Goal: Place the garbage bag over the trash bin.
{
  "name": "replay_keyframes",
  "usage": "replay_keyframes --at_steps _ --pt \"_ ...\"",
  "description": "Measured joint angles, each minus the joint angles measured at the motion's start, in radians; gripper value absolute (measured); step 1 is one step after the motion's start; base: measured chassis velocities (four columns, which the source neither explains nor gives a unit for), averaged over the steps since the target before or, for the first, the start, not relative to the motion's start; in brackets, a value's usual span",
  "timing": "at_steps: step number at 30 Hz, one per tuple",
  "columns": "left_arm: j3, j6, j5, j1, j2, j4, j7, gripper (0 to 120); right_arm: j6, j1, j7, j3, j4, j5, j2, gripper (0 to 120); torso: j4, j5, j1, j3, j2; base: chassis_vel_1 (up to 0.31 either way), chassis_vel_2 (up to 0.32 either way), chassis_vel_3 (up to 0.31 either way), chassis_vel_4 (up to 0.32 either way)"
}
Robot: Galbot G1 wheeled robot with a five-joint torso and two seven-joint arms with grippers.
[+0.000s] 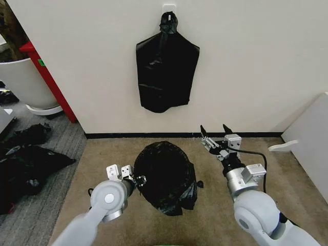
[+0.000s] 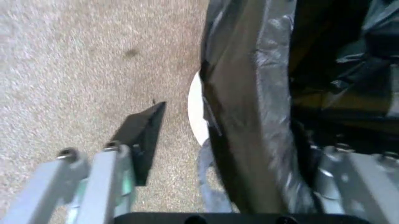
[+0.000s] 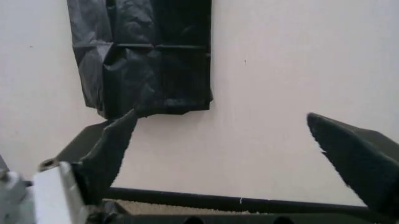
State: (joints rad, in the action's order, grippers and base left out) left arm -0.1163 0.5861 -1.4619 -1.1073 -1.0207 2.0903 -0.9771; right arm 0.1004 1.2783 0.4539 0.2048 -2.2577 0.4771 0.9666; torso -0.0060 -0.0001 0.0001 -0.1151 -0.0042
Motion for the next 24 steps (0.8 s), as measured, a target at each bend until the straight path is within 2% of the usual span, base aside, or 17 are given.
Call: replay_keyframes --at_steps 8,17,24 --pt "-0.022 0.004 0.006 -0.021 0.025 0.063 -0.02 98 0.0 0.011 0.003 0.004 0.0 0.011 0.0 100 0.0001 0.0002 0.0 0.0 0.0 0.0 0.0 0.0 0.0" --pt "-0.04 0.005 0.031 -0.066 0.037 0.111 -0.021 100 0.004 0.01 0.009 0.006 -0.001 0.038 -0.008 100 0.0001 0.0002 0.0 0.0 0.0 0.0 0.0 0.0 0.0" --pt "-0.069 0.007 0.051 -0.072 0.04 0.095 0.026 100 0.006 0.01 0.01 -0.003 0.0 0.045 -0.012 100 0.0001 0.0002 0.0 0.0 0.0 0.0 0.0 0.0 0.0"
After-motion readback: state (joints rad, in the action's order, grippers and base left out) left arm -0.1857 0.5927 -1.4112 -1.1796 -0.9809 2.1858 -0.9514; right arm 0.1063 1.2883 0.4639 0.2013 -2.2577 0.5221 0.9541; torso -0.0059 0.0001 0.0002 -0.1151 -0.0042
